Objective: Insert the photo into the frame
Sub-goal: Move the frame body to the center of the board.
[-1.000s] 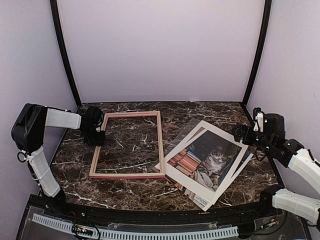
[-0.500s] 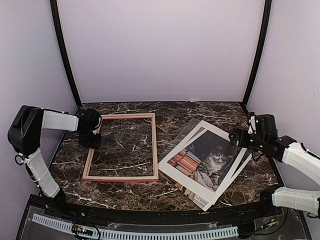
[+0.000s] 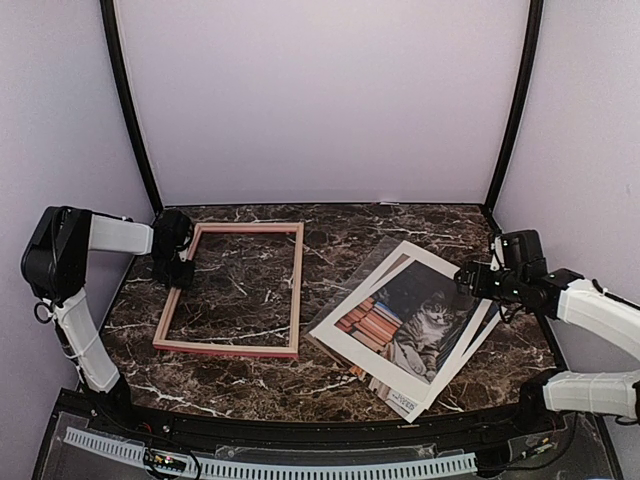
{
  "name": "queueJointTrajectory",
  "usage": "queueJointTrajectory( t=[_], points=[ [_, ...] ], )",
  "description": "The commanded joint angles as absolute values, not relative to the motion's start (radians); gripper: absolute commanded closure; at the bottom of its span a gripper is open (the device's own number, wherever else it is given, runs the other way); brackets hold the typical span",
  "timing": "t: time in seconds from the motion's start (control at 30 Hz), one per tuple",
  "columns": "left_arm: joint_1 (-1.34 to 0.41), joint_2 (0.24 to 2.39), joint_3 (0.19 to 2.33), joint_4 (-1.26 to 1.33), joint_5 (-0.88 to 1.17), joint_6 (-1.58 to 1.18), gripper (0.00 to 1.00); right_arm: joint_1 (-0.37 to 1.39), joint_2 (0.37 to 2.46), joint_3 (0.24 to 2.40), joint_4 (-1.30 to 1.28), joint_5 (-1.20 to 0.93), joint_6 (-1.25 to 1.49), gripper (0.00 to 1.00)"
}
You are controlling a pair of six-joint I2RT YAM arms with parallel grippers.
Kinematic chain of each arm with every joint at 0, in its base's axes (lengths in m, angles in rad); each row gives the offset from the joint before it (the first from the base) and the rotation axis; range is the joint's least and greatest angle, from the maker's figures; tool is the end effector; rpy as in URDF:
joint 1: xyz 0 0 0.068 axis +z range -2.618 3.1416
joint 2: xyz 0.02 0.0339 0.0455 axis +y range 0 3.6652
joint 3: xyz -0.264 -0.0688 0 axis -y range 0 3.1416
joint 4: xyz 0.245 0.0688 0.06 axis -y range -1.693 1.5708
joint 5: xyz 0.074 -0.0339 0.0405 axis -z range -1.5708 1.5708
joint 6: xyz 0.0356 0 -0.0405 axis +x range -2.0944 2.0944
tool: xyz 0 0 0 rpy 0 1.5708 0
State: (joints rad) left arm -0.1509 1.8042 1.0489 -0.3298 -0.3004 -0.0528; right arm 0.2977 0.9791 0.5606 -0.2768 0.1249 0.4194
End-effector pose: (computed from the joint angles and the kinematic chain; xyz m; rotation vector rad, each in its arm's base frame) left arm 0.3486 -0.0423 0.1506 0.0302 2.6130 0.3274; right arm 0.1972 0.0559 0.2178 0.2043 2.2617 0.2399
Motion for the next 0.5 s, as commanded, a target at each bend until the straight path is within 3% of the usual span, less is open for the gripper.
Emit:
queueJointTrajectory(
  t=[0.0,0.47],
  points=[
    [-0.137,1.846,1.05,-0.347,-0.475,0.078,0.89,0.291,0.997,0.585,-0.238,0.136,0.407,0.01],
    [-0.272,1.808,0.976,-0.372,-0.429,-0.027,0.84,0.291,1.032,0.575,-0.22,0.141,0.419,0.01]
  ],
)
